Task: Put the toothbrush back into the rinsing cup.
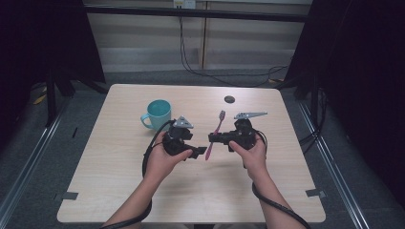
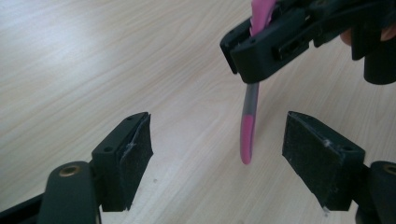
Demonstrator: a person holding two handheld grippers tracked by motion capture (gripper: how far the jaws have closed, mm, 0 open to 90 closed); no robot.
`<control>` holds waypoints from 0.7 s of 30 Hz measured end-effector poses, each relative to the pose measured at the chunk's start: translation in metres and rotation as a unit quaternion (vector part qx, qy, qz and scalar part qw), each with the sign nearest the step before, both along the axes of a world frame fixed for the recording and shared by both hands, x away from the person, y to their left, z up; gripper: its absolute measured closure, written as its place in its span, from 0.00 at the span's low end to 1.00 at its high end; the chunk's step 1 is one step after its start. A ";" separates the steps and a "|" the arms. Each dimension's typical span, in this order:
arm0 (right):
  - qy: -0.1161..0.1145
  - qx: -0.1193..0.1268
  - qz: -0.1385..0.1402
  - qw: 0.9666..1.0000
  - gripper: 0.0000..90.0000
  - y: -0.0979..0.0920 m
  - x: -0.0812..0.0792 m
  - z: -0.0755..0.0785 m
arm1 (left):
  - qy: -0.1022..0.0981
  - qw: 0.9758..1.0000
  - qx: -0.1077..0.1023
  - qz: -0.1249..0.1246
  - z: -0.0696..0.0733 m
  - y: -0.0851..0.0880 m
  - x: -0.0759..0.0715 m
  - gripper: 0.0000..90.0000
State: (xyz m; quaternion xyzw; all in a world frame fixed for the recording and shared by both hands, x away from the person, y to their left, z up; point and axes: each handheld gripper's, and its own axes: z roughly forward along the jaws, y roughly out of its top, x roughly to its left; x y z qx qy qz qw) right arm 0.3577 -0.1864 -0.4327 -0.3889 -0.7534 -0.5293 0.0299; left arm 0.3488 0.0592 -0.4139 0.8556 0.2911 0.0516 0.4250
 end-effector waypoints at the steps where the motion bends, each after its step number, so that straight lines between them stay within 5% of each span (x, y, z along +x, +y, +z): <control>1: 0.000 0.000 0.000 1.000 0.90 0.000 0.000 0.000 | 0.000 1.000 0.000 0.000 0.000 0.000 0.000 0.27; 21: 0.007 0.002 0.020 1.000 0.90 0.013 -0.001 -0.002 | -0.021 0.999 -0.026 0.004 0.025 0.003 0.012 0.29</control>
